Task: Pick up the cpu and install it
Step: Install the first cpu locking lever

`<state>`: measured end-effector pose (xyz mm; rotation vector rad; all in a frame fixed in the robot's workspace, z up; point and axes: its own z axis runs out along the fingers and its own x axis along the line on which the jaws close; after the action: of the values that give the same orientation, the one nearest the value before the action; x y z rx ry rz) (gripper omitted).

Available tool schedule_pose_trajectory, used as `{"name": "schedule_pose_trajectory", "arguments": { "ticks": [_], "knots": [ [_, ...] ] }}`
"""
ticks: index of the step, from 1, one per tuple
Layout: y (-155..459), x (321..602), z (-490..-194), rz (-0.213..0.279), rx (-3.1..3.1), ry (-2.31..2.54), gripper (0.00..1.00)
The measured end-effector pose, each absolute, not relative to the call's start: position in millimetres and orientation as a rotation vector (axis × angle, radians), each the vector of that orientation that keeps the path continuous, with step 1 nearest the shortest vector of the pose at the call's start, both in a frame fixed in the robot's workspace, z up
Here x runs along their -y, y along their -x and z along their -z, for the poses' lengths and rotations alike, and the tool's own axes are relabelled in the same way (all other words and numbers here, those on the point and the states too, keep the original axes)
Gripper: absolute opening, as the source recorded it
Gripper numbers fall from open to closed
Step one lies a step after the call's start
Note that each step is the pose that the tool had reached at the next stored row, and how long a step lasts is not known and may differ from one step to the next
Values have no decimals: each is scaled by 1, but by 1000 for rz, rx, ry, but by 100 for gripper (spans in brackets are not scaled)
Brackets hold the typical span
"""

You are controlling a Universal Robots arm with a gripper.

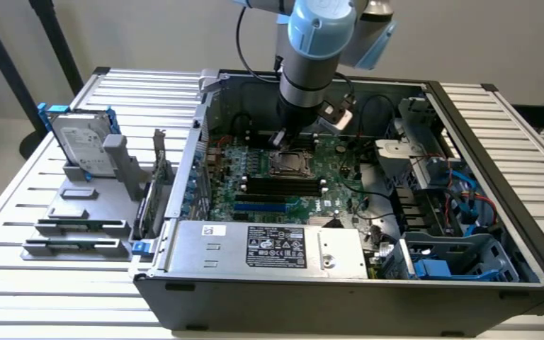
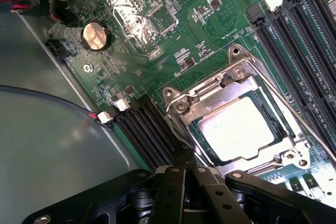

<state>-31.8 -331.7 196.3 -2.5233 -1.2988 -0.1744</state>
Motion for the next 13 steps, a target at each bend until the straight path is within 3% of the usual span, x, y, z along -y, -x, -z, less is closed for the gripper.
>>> {"name": "schedule_pose_trajectory", "arguments": {
  "ticks": [13],
  "knots": [
    [29, 332, -196, 173, 1305, 2521, 11]
  ]
}}
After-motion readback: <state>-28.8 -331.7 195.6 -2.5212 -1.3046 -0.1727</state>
